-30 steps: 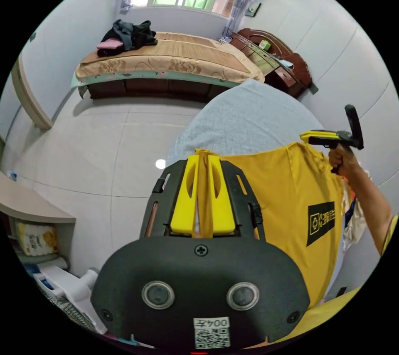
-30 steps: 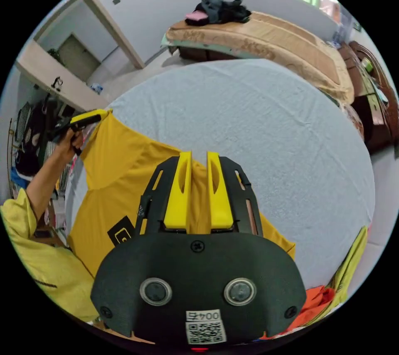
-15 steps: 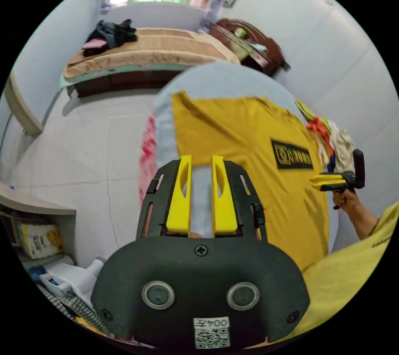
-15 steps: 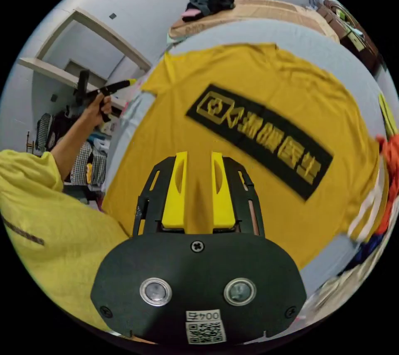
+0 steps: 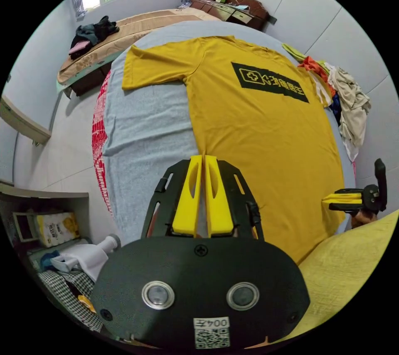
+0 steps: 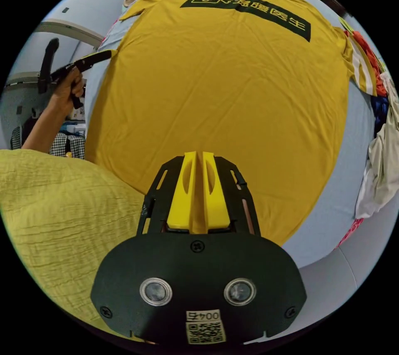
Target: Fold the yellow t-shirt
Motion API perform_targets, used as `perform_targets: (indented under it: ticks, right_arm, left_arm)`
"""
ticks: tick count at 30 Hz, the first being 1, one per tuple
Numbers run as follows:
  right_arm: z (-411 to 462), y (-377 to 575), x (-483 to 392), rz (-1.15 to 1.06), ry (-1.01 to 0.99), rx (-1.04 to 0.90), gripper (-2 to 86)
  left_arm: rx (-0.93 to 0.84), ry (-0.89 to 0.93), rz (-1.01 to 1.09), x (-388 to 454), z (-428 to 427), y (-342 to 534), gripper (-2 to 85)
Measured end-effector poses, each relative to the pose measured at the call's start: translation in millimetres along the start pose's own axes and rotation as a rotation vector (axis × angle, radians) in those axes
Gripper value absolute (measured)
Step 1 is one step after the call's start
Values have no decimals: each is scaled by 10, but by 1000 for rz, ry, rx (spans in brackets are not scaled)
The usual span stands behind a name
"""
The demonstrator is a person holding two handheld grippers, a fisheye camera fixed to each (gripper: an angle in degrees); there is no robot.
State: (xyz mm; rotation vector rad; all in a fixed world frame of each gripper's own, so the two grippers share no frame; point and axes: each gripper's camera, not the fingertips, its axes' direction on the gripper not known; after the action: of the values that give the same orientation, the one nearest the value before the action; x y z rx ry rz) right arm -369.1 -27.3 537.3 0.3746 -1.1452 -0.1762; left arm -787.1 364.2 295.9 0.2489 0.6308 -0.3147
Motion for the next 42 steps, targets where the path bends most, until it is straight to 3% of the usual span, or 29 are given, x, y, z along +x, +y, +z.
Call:
perform_targets:
  ticks: [9, 16, 24, 28, 32, 37, 42]
  right_arm:
    - [-428, 139, -276, 54, 50, -53, -3]
    - [-883, 392, -199, 111, -74, 17, -8]
    - [-1365, 732, -439, 58, 9, 109, -8]
    - [-1790, 1238, -117, 40, -250, 178, -6]
    - [-2265, 2269, 533, 227, -319, 357, 1]
    - [-2214, 3687, 1530, 531, -635, 520, 75]
    - [-2071, 3937, 1559, 579, -681, 509, 86]
  left_arm:
    - [-160, 30, 78, 69, 105, 586, 8]
    - [-59, 32, 141, 59, 180, 963, 7]
    - [-37, -78, 226, 116, 222, 1226, 5]
    - [-176, 85, 26, -165, 164, 1283, 4]
    - [-57, 251, -42, -351, -215, 1778, 5]
    - [17, 359, -178, -648, -363, 2711, 9]
    - [65, 519, -355, -912, -270, 3497, 24]
